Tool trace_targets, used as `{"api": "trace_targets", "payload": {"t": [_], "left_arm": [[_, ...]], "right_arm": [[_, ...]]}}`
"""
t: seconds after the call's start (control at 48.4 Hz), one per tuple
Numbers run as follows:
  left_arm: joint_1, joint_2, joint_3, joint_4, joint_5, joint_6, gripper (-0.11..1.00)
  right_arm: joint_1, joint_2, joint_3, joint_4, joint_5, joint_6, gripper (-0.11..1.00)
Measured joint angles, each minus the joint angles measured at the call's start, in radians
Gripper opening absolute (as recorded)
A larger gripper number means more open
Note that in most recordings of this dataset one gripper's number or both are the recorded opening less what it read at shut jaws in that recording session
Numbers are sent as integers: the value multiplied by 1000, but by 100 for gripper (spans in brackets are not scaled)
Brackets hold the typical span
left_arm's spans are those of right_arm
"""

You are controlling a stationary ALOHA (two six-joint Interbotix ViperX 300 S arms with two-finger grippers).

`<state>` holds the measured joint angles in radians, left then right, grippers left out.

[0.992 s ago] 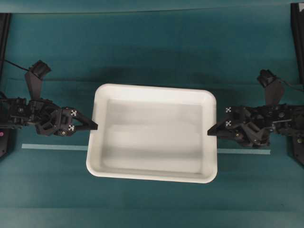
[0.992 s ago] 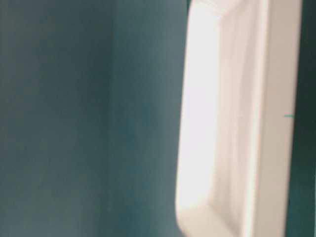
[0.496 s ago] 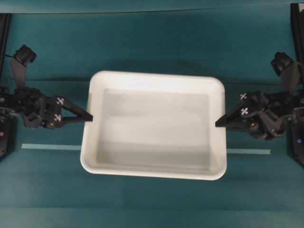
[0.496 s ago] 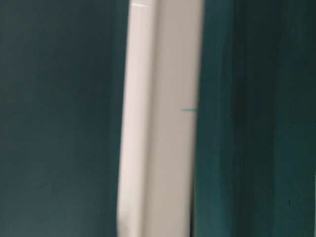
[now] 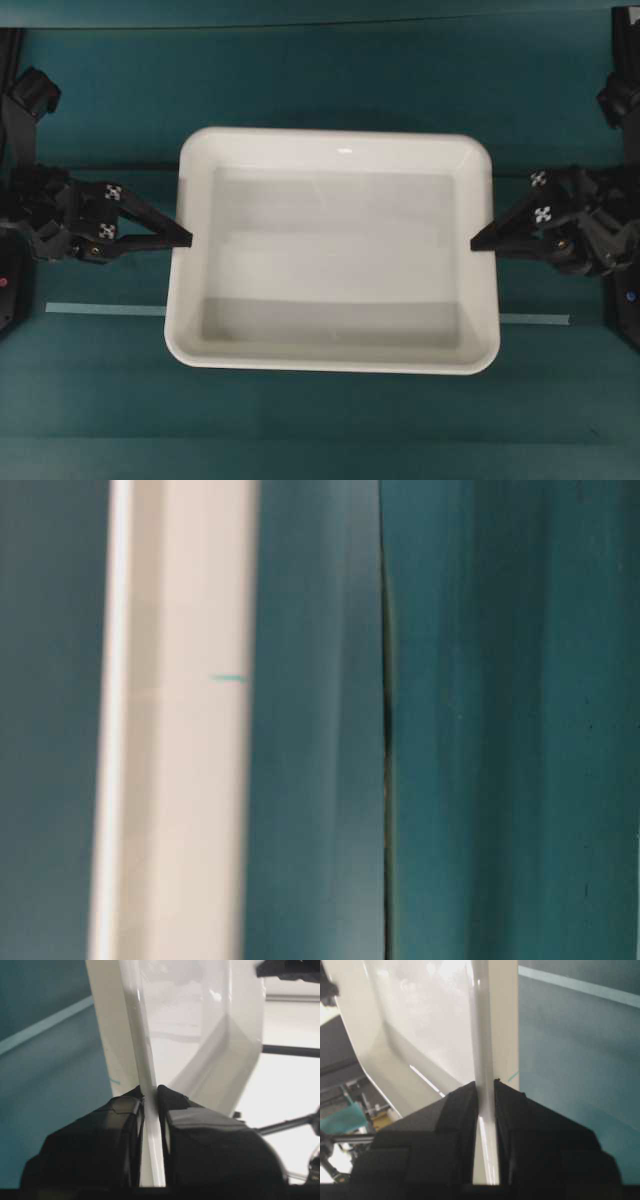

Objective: Lift the white case with both hands.
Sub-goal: 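Lift the tray upward with both grippers holding its rims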

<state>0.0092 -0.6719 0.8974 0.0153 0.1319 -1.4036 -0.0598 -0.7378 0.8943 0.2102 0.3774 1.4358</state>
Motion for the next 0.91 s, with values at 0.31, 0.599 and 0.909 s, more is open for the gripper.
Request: {"api": "trace_targets", "payload": {"t": [0.31,0.599,0.909], "left_arm": [[2,-48,-97,0,75,-17,8],[14,-89,-164,0,155,-28,8],[15,-100,-255,0,229,-35,6]], "right_arm": [[-12,-48,-118,-5,137,6,11],[-18,-54,-222,-6,187,21,10],[-35,-72,-296,-5,244,26,10]]}}
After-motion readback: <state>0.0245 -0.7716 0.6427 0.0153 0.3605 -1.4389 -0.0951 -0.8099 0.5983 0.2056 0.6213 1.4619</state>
